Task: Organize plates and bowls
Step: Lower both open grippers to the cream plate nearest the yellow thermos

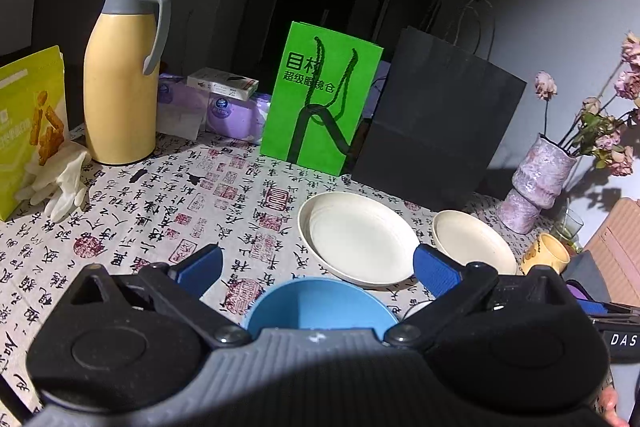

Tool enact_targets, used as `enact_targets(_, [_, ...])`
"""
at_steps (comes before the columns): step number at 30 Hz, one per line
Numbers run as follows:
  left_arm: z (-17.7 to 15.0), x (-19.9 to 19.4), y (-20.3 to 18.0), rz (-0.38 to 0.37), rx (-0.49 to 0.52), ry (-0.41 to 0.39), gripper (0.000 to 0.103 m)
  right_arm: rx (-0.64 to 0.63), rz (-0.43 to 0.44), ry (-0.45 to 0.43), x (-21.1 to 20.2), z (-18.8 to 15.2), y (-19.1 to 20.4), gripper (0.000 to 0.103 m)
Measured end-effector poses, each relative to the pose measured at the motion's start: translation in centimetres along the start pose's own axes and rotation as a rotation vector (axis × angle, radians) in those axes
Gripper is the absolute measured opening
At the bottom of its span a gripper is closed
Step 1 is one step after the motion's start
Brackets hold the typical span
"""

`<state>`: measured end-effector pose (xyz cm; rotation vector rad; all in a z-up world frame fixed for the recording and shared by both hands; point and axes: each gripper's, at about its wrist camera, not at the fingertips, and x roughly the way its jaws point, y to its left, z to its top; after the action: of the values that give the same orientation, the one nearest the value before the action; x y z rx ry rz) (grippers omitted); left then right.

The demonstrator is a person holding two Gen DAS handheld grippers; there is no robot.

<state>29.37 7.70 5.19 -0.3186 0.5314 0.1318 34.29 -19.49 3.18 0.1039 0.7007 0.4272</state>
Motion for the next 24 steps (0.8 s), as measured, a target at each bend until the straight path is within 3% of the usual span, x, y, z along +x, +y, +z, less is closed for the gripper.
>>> enact_targets(7, [2.1, 0.5, 0.8, 0.001, -0.01, 0.012, 0.103, -0.021, 0.012, 0.023, 1.5, 2.4, 0.7, 0.103])
enact_targets(14, [3.8, 1.5, 1.7, -0.007, -0.03, 0.036, 0.103, 0.041, 0.04, 0.029, 2.3, 5.5, 0.0, 0.103])
enact_targets(24, [6.8, 2.8, 2.5, 0.0, -0.068, 0.037, 0.103, -0.011, 0.05, 0.075, 5.6, 9.2, 0.9, 0.103])
